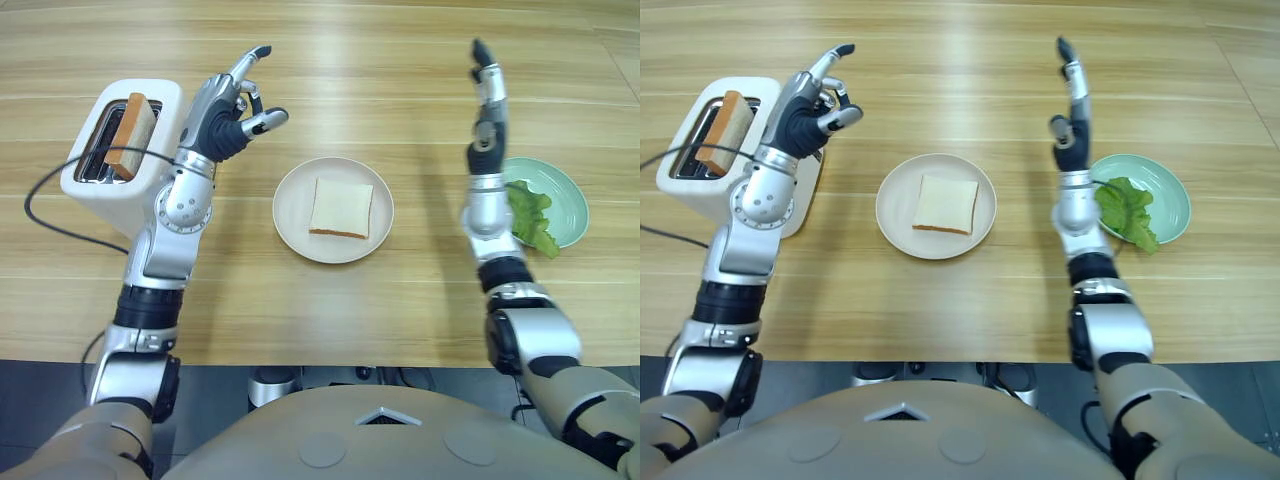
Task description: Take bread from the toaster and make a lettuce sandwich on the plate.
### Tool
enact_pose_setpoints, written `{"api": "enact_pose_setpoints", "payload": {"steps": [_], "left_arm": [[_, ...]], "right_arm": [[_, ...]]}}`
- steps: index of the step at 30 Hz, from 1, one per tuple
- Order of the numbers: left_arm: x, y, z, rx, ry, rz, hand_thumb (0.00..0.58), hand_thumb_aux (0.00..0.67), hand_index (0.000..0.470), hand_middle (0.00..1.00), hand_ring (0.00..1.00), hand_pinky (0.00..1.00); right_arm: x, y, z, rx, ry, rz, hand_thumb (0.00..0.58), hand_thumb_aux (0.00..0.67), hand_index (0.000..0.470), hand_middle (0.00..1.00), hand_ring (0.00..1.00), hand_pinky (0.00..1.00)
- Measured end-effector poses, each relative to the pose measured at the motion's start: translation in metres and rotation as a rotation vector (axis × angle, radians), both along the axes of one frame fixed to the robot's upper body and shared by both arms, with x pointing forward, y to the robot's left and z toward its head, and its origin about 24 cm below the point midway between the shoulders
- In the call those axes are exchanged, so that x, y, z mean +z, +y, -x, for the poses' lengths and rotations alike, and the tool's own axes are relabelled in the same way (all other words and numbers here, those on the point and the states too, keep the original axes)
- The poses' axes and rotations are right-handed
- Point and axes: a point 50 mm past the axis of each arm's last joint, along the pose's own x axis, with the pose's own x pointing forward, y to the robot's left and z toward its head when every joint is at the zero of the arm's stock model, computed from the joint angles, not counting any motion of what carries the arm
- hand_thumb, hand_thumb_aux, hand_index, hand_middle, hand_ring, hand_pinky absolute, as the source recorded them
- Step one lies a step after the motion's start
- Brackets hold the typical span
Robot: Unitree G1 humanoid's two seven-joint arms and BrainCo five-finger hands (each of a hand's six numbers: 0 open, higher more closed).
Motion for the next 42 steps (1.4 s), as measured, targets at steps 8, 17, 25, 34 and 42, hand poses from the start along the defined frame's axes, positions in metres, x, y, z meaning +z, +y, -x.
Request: {"api": "enact_pose_setpoints", "payload": {"steps": [8,17,25,34,42], "left_arm": [[-0.028,0.012,0.019,0.016,0.071,0.228,0.000,0.000,0.000,0.00,0.00,0.00],[-0.037,0.013,0.022,0.023,0.088,0.269,0.000,0.000,0.000,0.00,0.00,0.00],[-0.043,0.007,0.021,0.006,0.103,0.283,0.000,0.000,0.000,0.00,0.00,0.00],[-0.050,0.003,0.020,0.000,0.130,0.275,0.000,0.000,0.000,0.00,0.00,0.00],[-0.056,0.001,0.019,-0.006,0.154,0.261,0.000,0.000,0.000,0.00,0.00,0.00]], "right_arm": [[-0.004,-0.114,0.020,-0.509,0.163,0.400,0.000,0.000,0.000,0.00,0.00,0.00],[-0.046,-0.136,0.026,-0.643,0.486,0.800,0.000,0.000,0.000,0.00,0.00,0.00],[-0.083,-0.120,0.029,-0.491,0.714,0.986,0.000,0.000,0.000,0.00,0.00,0.00],[-0.093,-0.124,0.035,-0.493,0.805,1.011,0.000,0.000,0.000,0.00,0.00,0.00],[-0.088,-0.127,0.030,-0.543,0.807,0.989,0.000,0.000,0.000,0.00,0.00,0.00]]}}
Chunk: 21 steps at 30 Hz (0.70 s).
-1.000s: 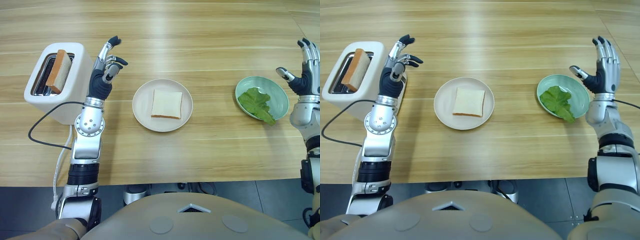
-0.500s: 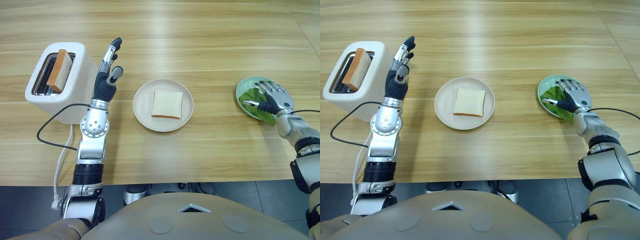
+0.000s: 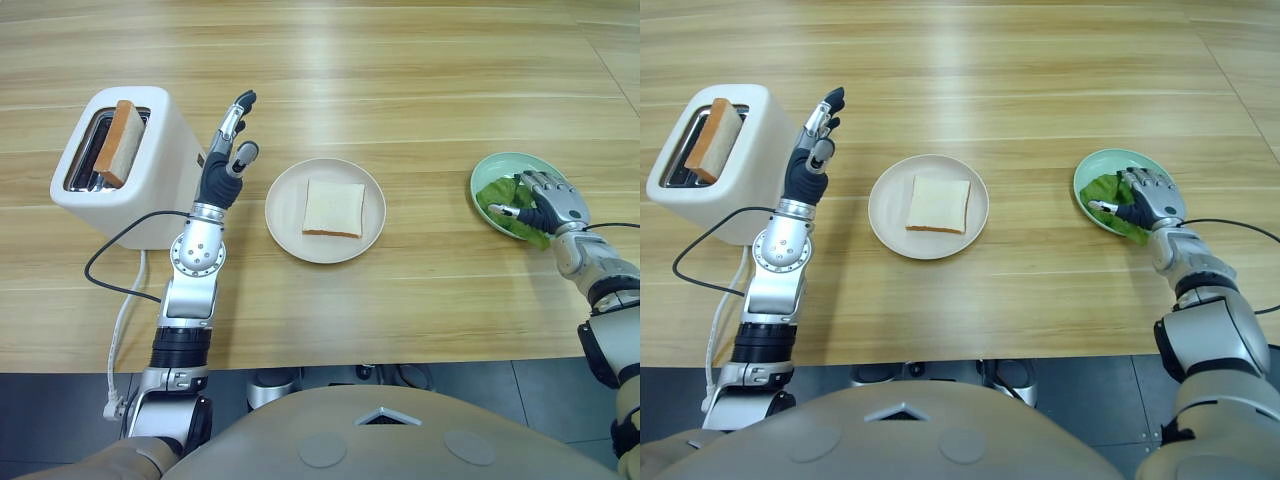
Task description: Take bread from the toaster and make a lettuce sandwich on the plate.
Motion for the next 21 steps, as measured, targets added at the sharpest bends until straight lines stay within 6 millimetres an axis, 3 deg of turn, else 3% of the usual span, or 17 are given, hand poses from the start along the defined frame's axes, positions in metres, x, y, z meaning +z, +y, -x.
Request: {"api": "enact_pose_setpoints", "payload": {"steps": [3,4,5,6,8,21], "left_arm": [[-0.0026,-0.0024,-0.0002,-0.010,0.009,-0.004,0.000,0.000,0.000,0.00,0.00,0.00],[-0.0047,-0.0036,-0.0005,-0.015,0.017,-0.005,0.000,0.000,0.000,0.00,0.00,0.00],[-0.0070,-0.0039,-0.0008,-0.015,0.026,-0.005,0.000,0.000,0.000,0.00,0.00,0.00],[-0.0080,-0.0039,-0.0010,-0.015,0.030,-0.005,0.000,0.000,0.000,0.00,0.00,0.00],[-0.0082,-0.0040,-0.0009,-0.016,0.028,-0.006,0.000,0.000,0.000,0.00,0.00,0.00],[-0.0100,-0.0044,-0.0012,-0.018,0.031,-0.018,0.000,0.000,0.000,0.00,0.00,0.00]], "right_arm": [[0.0017,0.0003,-0.0019,-0.006,-0.011,0.001,0.000,0.000,0.000,0.00,0.00,0.00],[0.0015,0.0008,-0.0022,-0.006,-0.012,-0.001,0.379,0.276,0.189,0.00,0.00,0.00],[0.0013,0.0014,-0.0023,-0.005,-0.014,-0.002,0.509,0.436,0.299,0.00,0.00,0.00],[0.0011,0.0018,-0.0024,-0.004,-0.015,-0.004,0.557,0.536,0.368,0.00,0.00,0.00],[0.0013,0.0020,-0.0026,-0.004,-0.019,-0.004,0.580,0.670,0.460,0.00,0.00,0.00],[-0.0036,0.0097,-0.0043,0.012,-0.011,-0.021,0.580,0.670,0.460,0.00,0.00,0.00]]}}
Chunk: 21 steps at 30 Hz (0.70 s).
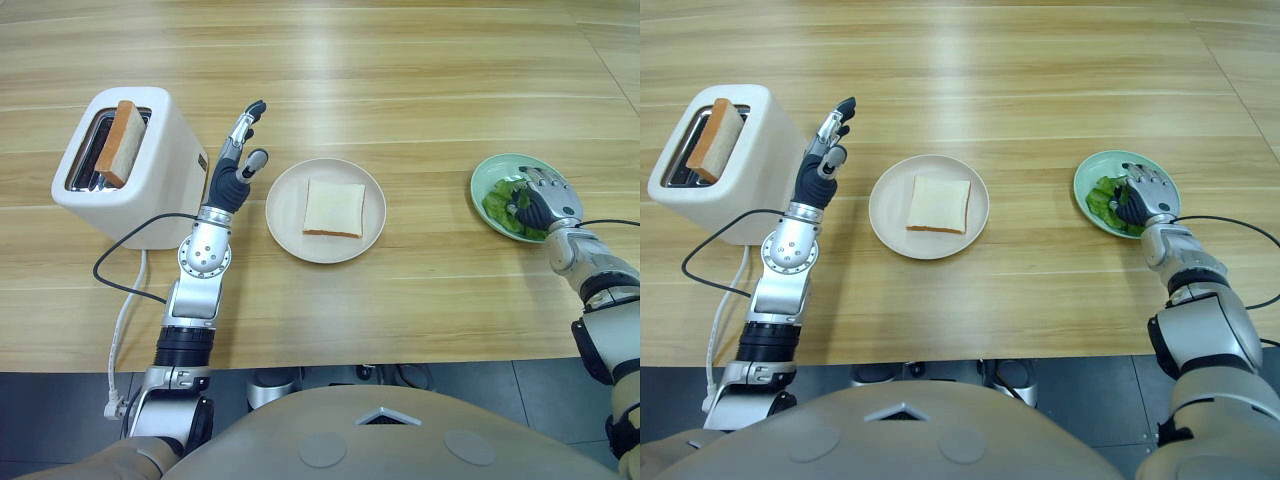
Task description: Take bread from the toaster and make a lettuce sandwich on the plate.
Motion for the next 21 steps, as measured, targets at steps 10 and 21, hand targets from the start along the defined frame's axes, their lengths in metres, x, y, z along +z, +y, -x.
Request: {"api": "enact_pose_setpoints", "payload": {"steps": [10,21], "left_arm": [[-0.004,0.001,-0.002,0.001,0.014,-0.002,0.000,0.000,0.000,0.00,0.00,0.00],[-0.009,0.001,-0.004,0.006,0.027,-0.015,0.000,0.000,0.000,0.00,0.00,0.00]], "right_arm": [[0.000,0.002,-0.001,-0.001,-0.025,-0.023,0.580,0.670,0.460,0.00,0.00,0.00],[0.015,0.009,-0.010,0.038,-0.167,-0.046,0.580,0.670,0.460,0.00,0.00,0.00]]}}
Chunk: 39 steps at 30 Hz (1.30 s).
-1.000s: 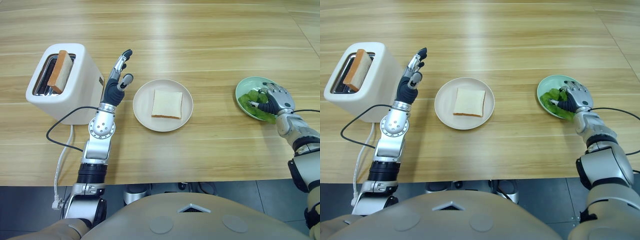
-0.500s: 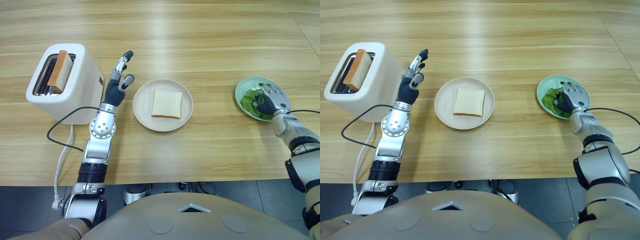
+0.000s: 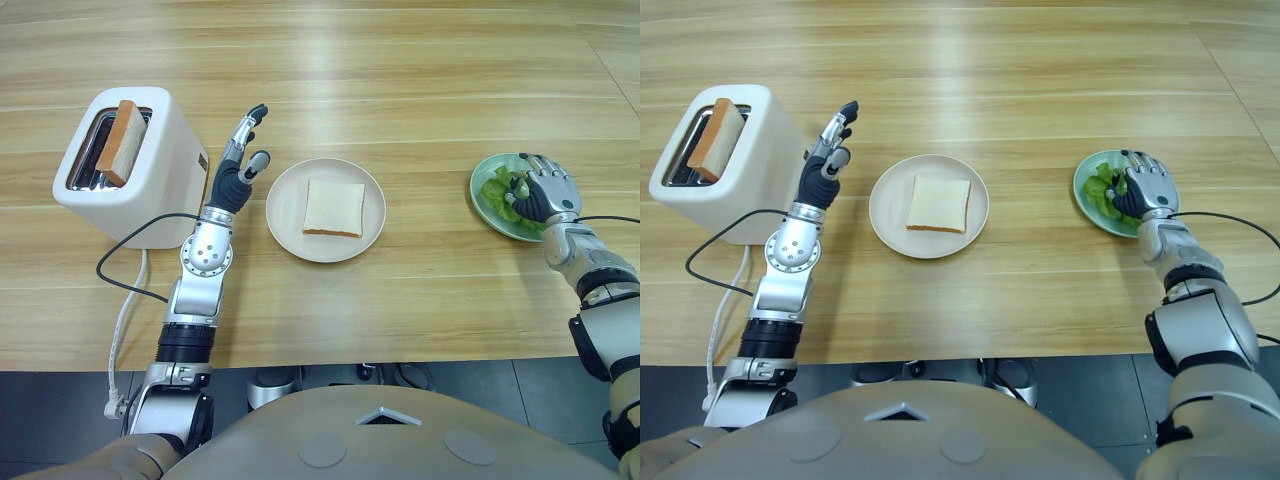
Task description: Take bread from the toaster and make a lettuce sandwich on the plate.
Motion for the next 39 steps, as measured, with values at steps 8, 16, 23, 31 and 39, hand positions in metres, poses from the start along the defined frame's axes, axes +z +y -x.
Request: {"api": "enact_pose_setpoints", "payload": {"steps": [8,16,23,31,39], "left_arm": [[0.001,0.000,0.000,0.001,-0.009,-0.001,0.000,0.000,0.000,0.00,0.00,0.00],[-0.002,0.000,-0.002,0.006,-0.003,0.001,0.000,0.000,0.000,0.00,0.00,0.00],[-0.003,0.001,-0.004,0.008,-0.001,0.001,0.000,0.000,0.000,0.00,0.00,0.00],[-0.004,0.003,-0.008,0.021,-0.010,0.000,0.000,0.000,0.000,0.00,0.00,0.00],[-0.001,0.005,-0.013,0.033,-0.034,0.008,0.000,0.000,0.000,0.00,0.00,0.00]], "right_arm": [[0.013,0.003,-0.004,0.035,-0.136,-0.009,0.580,0.670,0.460,0.00,0.00,0.00],[0.039,0.016,-0.018,0.131,-0.296,-0.045,0.580,0.670,0.460,0.00,0.00,0.00],[0.065,0.040,-0.033,0.287,-0.412,-0.073,0.580,0.670,0.460,0.00,0.00,0.00],[0.080,0.082,-0.046,0.497,-0.461,-0.101,0.580,0.670,0.460,0.00,0.00,0.00],[0.073,0.147,-0.054,0.739,-0.373,-0.131,0.580,0.670,0.460,0.00,0.00,0.00]]}}
